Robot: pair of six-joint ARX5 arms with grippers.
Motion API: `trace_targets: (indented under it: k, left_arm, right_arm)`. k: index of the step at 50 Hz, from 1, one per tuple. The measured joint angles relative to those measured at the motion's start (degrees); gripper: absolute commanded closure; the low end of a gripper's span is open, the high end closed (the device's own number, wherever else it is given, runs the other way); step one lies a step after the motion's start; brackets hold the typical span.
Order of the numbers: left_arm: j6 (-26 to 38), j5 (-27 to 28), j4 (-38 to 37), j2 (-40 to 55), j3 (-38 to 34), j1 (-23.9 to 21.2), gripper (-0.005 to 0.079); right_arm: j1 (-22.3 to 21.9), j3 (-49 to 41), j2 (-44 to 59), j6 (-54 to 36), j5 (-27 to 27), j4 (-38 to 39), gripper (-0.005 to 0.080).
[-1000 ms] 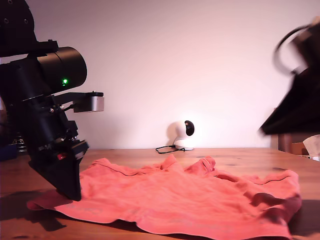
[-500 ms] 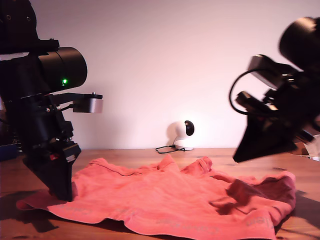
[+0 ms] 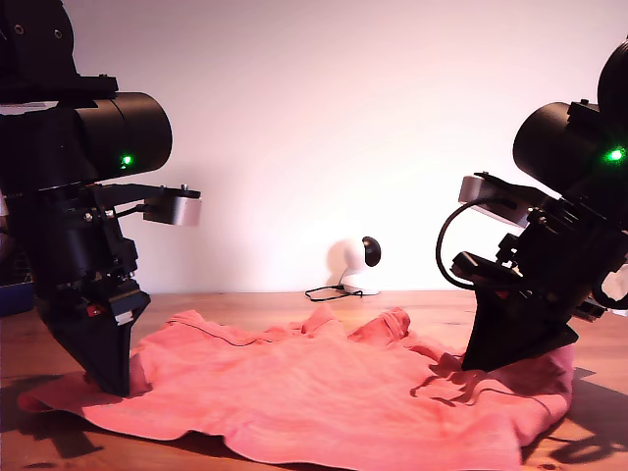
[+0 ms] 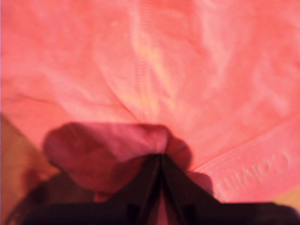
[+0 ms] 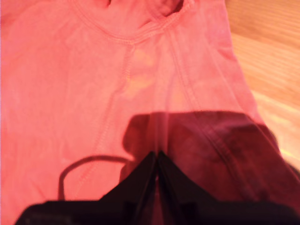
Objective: Fold the underwear in front of you. After folding it, place it to the right side.
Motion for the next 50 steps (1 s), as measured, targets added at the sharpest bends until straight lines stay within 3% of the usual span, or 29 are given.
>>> trace_targets:
  k: [15, 32, 50]
  left_arm:
    - [5.57, -1.14, 10.29, 1.46, -1.05, 2.08, 0.0762]
    - [9.79, -0.07, 17.14, 3.93, -1.07, 2.03, 0.0762]
    - [12.90, -0.96, 25.27, 7.87, 0.48, 1.70, 0.0762]
  right_arm:
    - [5.09, 0.52, -0.07, 0.96, -0.35, -2.34, 0.0762]
    - [11.47, 0.52, -0.09, 4.35, -0.59, -3.06, 0.0762]
    - [14.40, 1.16, -0.15, 4.39, -1.44, -5.44, 0.0762]
